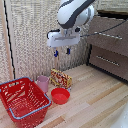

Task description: Meticulously direct the gripper system near the nourishment stick. Grapple the nourishment stick firmly with the gripper system. Progress with the gripper system grasping the stick toward the storage box. Tenderly permit the nourishment stick to descend into the box.

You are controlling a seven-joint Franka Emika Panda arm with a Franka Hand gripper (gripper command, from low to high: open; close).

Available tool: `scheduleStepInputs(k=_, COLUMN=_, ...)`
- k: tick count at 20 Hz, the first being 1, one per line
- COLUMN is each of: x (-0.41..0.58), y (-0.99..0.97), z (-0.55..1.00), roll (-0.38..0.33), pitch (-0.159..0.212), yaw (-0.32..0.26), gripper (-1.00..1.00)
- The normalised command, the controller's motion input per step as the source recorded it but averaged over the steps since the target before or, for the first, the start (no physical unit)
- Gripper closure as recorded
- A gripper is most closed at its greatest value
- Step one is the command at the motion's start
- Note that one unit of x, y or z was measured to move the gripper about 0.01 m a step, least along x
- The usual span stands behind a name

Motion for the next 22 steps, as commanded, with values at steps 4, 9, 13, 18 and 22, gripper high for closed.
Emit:
scheduleStepInputs(k=4, x=0.336, y=-0.17, z=-0.43, roll=-0.003, pitch=0.000, yaw=0.183, gripper=-1.00)
scheduleStepInputs(k=9, x=0.391, y=-0.19, z=-0.41, roll=0.000, pitch=0.000, yaw=0.192, gripper=-1.00)
scheduleStepInputs(k=13, x=0.309, y=-0.20, z=-0.39, roll=0.000, pitch=0.005, yaw=0.190, gripper=-1.00)
scheduleStepInputs(k=18, x=0.137, y=-0.12, z=-0.44, roll=0.000, pitch=0.071, yaw=0.156, gripper=-1.00)
scheduleStepInputs(k=22, x=0.000, y=0.00, z=-0.48, roll=-0.011, pitch=0.133, yaw=0.048, gripper=-1.00)
